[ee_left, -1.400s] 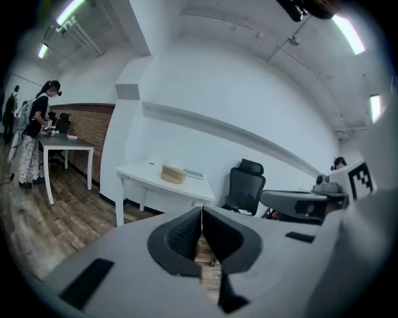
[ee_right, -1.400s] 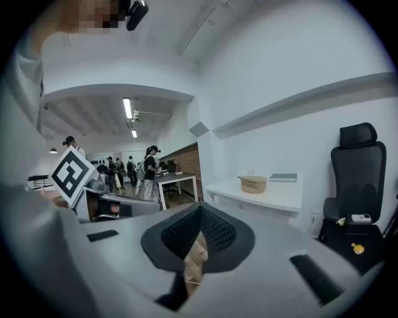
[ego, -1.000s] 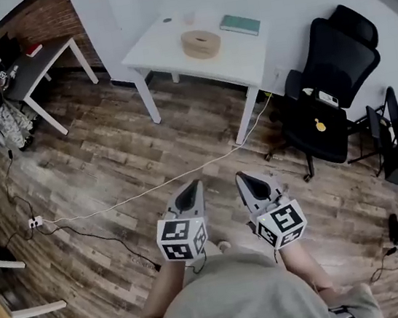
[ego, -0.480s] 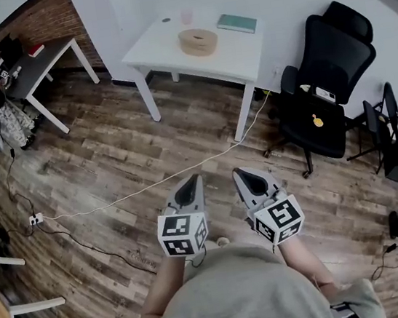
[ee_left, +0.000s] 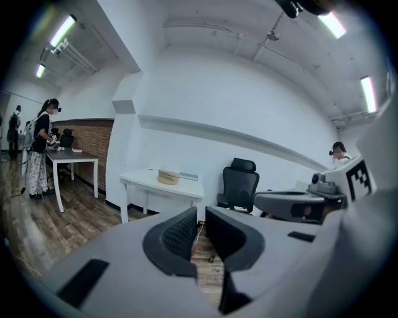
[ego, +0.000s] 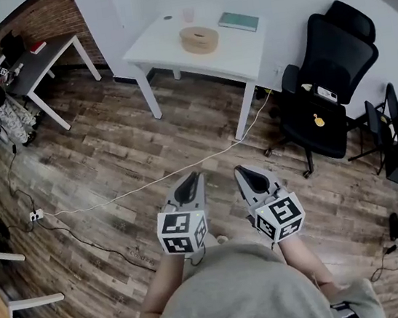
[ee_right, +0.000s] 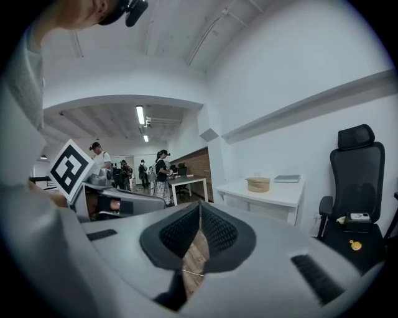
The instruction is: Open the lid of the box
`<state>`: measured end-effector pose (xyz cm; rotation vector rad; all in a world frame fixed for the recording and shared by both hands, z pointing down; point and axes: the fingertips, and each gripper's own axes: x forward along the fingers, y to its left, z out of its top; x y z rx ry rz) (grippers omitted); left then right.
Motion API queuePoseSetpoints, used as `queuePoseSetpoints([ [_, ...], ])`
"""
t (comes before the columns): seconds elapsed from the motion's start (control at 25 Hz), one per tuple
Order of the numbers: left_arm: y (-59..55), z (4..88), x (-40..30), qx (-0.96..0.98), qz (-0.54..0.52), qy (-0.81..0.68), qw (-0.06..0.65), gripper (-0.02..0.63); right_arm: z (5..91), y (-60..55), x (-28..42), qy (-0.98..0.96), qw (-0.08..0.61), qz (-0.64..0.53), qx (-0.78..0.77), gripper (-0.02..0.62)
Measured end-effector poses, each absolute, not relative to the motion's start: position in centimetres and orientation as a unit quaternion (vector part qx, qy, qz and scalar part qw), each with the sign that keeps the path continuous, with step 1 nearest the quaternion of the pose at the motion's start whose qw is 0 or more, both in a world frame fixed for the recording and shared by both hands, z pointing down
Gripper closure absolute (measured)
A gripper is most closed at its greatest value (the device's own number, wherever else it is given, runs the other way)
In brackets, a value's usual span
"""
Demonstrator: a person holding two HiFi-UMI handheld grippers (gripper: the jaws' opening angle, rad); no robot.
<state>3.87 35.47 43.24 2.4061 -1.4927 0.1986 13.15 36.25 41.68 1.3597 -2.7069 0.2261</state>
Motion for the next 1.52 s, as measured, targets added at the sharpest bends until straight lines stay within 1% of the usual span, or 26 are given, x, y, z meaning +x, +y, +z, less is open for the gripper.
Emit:
queuePoseSetpoints([
  [0.24,35.3,43.6,4.2,0.838,0.074,-0.517,0.154,0.533,42.2,36.0,13.3,-0.892,0.059,0.082,0.440,0.565],
  [0.48,34.6,44.0,3.9,0.836,0.076,-0.520,0.158,0.496,42.6,34.9,13.3,-0.892,0.063,0.085,0.439,0.532],
  [0.8,30.7,44.2,2.9,0.834,0.074,-0.524,0.155,0.444,43.0,31.3,12.8,-0.890,0.067,0.086,0.443,0.485],
  [1.16,22.7,43.9,0.8,0.836,0.074,-0.522,0.150,0.432,42.6,23.3,10.9,-0.888,0.068,0.084,0.446,0.441],
  [1.52,14.0,43.0,-2.5,0.847,0.088,-0.504,0.144,0.423,41.3,14.4,7.4,-0.883,0.066,0.082,0.457,0.416],
])
